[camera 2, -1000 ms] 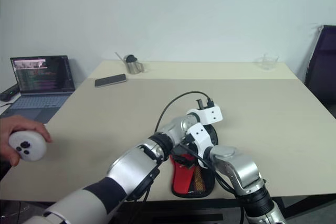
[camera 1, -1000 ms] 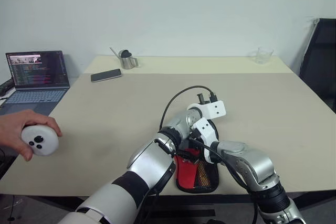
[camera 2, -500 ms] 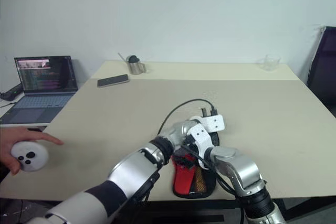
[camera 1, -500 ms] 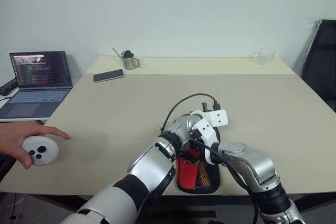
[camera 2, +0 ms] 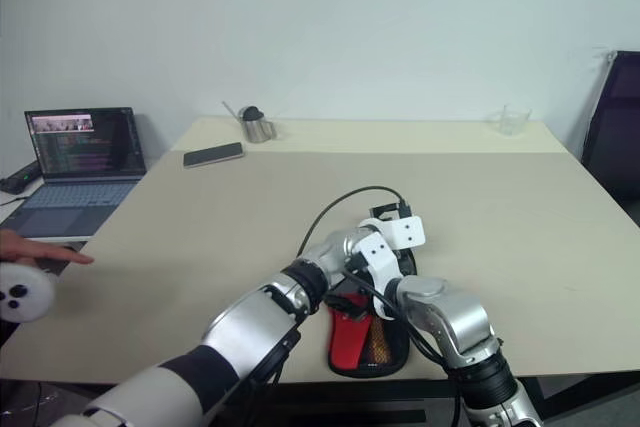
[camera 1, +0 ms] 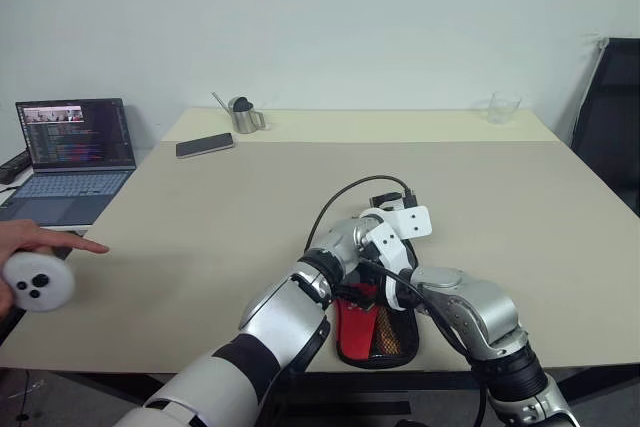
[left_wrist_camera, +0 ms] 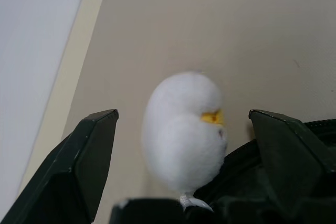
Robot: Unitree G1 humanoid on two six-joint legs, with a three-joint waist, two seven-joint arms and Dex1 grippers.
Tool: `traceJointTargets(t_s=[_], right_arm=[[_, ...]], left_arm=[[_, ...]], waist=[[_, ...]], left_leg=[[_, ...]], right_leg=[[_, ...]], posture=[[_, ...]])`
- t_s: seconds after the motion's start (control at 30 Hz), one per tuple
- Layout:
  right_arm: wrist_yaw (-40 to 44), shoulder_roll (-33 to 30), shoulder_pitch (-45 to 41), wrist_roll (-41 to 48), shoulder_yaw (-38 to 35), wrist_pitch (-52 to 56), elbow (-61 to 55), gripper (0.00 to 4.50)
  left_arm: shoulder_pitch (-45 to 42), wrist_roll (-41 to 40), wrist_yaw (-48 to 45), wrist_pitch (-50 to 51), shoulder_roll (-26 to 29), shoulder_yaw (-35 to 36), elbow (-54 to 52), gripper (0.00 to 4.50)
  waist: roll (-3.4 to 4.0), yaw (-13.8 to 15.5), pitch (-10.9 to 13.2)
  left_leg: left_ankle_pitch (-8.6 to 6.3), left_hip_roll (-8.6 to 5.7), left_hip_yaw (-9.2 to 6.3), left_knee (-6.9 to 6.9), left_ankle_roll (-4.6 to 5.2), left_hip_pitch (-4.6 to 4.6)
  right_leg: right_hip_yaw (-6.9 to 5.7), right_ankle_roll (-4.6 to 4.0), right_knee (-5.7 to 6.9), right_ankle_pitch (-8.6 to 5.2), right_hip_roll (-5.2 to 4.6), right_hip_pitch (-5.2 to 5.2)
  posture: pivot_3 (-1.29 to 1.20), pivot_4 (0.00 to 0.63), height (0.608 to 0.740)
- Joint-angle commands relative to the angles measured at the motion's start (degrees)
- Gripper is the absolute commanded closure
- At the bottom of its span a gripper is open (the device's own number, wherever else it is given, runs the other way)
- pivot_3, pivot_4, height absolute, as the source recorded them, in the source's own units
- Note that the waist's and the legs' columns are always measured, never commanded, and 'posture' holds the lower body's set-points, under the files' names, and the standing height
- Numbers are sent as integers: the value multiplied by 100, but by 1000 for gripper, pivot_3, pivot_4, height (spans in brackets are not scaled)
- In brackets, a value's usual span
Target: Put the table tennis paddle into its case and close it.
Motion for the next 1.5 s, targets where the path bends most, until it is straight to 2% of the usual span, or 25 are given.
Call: traceJointTargets(t_s=[0.03, 0.3, 0.63, 0.8, 0.93, 1.07, 1.2, 1.37, 1.5], right_arm=[[59, -49, 67, -28, 209, -11, 350, 0], [231, -212, 58, -24, 300, -201, 409, 0], [229, -173, 62, -6, 260, -293, 545, 0], [287, -178, 42, -4, 272, -365, 664, 0], [354, -167, 36, 14, 264, -390, 753, 0], [381, -144, 55, 0, 273, -445, 809, 0], [409, -126, 72, -6, 267, -488, 858, 0], [445, -75, 99, -9, 233, -559, 964, 0], [481, -71, 91, -37, 258, -638, 1027, 0]], left_arm=[[-3, -48, -579, -327, -27, -43, 10, 40], [-297, -688, -1285, -833, 360, 506, -216, 40], [-370, -790, -882, -977, 826, 690, -306, 40], [-319, -1751, -1889, -1088, 937, 1425, -619, 40], [-49, -2428, -2739, -1042, 1244, 1885, -1085, 40], [495, -3525, -3967, -413, 1704, 2448, -2266, 40], [1512, -4913, -5191, 1681, 2506, 2872, -4411, 40], [2545, -5495, -5635, 3184, 3403, 2846, -6034, 40], [3306, -5707, -5420, 3747, 3670, 2833, -7180, 40]], waist=[[0, 0, 0], [3, -2, 4], [3, -21, 6], [3, -32, 7], [5, -77, 7], [6, -145, 8], [13, -185, 11], [13, -161, 10], [12, -146, 9]], left_leg=[[0, 0, 0, 0, 0, -1], [0, 0, 4, 0, 1, -4], [0, -1, 4, 0, 1, -5], [0, 0, 4, 1, 1, -5], [0, 2, 5, 0, 1, -2], [0, 2, 4, 1, 1, -3], [0, 3, 4, 2, 1, -4], [0, 6, -9, 2, 1, 0], [0, 6, -12, 2, 0, 5]], right_leg=[[0, 0, -1, 0, 0, -1], [3, -1, -1, 0, 0, -4], [4, -2, 0, 1, 1, -6], [5, -2, 2, 1, 1, -7], [6, -3, 2, 1, 1, -6], [8, -29, 3, 17, 1, -7], [18, -34, 1, 18, -2, -10], [23, -42, 3, 14, 0, -5], [23, -45, 4, 15, -3, 1]], posture=[[0, 150, 740], [0, 150, 740], [0, 150, 740], [0, 150, 740], [0, 150, 740], [0, 150, 740], [0, 150, 740], [0, 150, 740], [0, 150, 740]])
